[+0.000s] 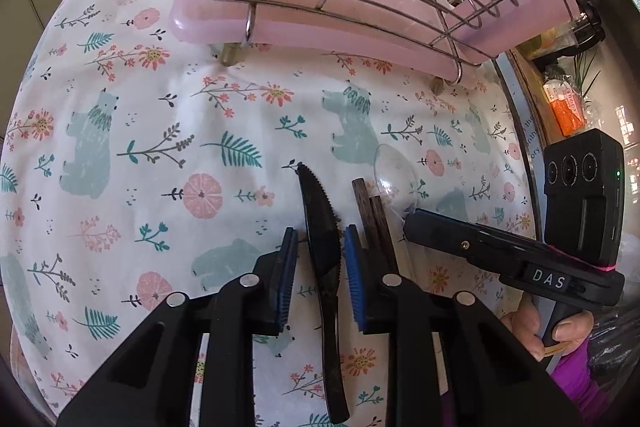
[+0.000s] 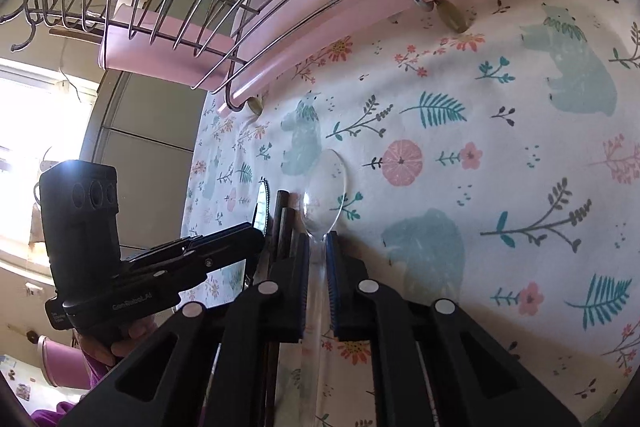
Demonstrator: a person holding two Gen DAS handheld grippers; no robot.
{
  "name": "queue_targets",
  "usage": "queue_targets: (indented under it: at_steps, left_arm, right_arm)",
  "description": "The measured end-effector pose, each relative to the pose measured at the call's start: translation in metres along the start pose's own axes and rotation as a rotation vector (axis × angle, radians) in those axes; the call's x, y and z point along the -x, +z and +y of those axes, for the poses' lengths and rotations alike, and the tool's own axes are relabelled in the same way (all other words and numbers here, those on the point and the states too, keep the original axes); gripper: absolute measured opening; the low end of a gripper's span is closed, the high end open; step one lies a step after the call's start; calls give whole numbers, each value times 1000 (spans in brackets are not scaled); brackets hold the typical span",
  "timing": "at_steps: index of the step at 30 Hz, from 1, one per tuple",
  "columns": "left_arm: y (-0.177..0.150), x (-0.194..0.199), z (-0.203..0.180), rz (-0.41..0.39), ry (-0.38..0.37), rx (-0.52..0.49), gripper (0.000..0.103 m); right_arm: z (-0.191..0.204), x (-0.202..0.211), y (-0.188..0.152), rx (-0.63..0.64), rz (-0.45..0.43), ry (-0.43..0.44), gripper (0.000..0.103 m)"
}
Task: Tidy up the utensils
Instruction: 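Grasp the clear plastic spoon with the right gripper while the left grasps the black serrated knife, then lift the spoon with the right gripper while the left gripper lifts the knife toward the pink cup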
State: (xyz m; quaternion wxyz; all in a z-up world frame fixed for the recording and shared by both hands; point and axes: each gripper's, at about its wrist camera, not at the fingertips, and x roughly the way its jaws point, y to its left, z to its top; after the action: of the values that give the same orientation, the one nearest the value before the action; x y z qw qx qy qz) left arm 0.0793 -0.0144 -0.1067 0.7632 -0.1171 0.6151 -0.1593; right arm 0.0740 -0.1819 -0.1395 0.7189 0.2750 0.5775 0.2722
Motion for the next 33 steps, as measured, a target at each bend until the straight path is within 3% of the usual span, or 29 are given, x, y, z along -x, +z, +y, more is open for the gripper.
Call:
queue_targets:
  at_steps: [9,27,33]
  left_arm:
    - [-4,3,0,-44,-48,24,2]
    - [-14,47,17,-186,-105,60,2]
    - [-16,73,22,-274,-135,68,2]
  right_arm:
    - [2,-1,-1,7,-15,17,6]
    - [10,34,-1,44,-130,9,3]
    - [18,55,-2,82,-198,-10,3]
